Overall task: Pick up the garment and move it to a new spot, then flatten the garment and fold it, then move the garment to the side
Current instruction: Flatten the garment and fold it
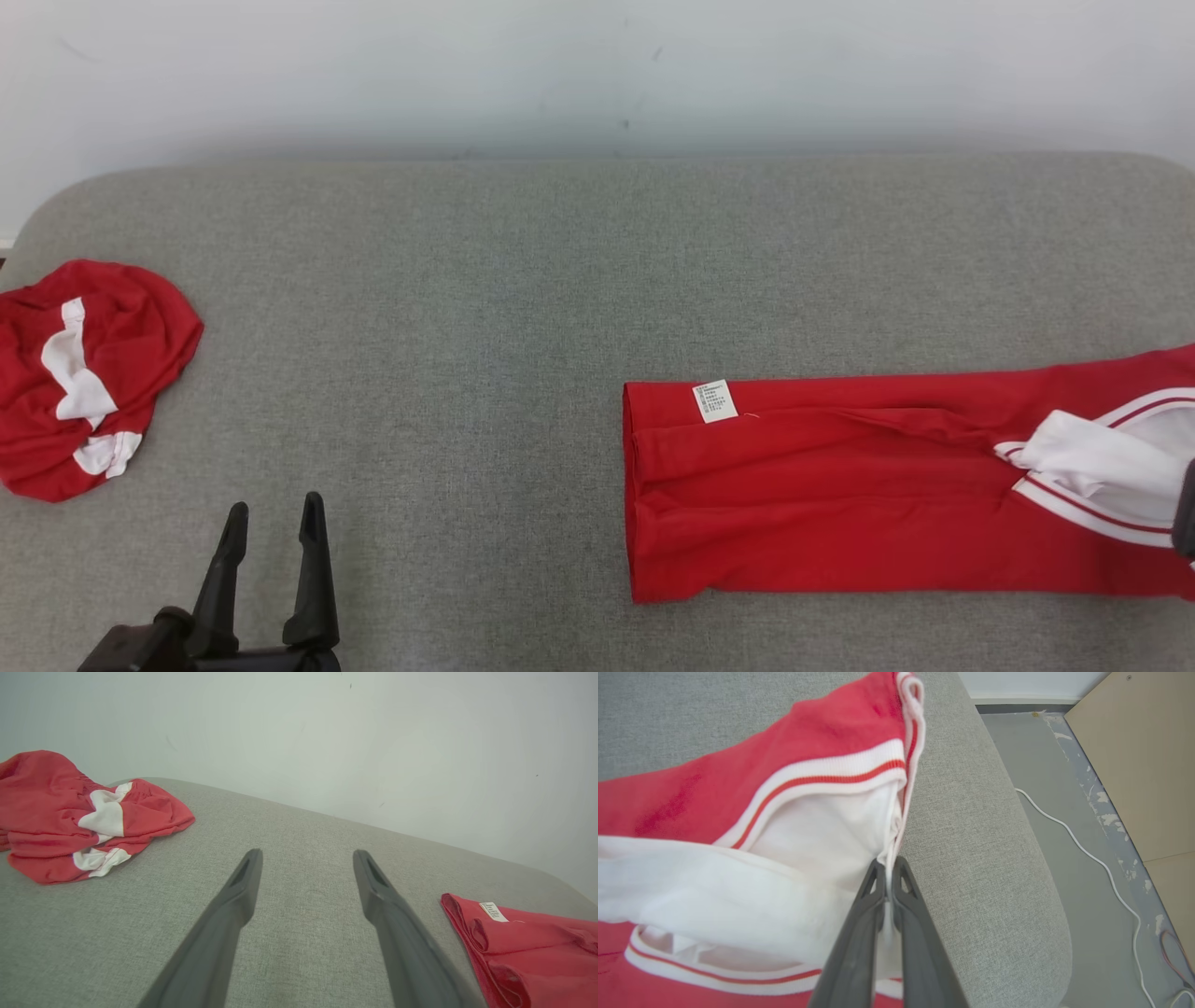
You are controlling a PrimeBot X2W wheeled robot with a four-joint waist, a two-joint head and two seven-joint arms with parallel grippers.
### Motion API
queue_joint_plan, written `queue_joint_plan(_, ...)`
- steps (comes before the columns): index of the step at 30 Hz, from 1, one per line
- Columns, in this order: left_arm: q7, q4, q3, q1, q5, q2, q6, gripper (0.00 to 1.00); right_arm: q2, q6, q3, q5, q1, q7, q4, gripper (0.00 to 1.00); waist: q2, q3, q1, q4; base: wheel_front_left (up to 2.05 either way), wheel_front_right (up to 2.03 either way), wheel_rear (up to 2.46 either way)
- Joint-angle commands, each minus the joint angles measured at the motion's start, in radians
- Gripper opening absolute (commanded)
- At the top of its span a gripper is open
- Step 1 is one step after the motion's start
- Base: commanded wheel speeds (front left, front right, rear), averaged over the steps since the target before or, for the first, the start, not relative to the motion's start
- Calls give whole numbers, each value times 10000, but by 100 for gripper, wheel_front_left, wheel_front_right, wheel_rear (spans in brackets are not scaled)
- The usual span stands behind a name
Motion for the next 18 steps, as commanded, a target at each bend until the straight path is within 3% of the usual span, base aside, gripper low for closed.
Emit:
queue_joint_plan(1,-3,33,-19,-35,39,-7,-18,100,153,-30,63,-89,219,91,-217,0,-1,-105,0,-3,0,0,0)
queue_joint_plan(6,-3,199,-38,67,146,-5,-37,100,699,-30,906,277,739,579,-1246,0,-1,-486,0,5,0,0,0)
queue_joint_plan(13,-4,478,-5,334,238,-5,-38,100,1204,-29,3284,1221,1291,1511,-3092,0,-1,-1036,0,-40,0,0,0)
queue_joint_plan(18,-3,553,-44,483,185,-6,-52,100,1428,-29,4534,1811,1228,1940,-3693,0,-1,-1211,0,10,0,0,0)
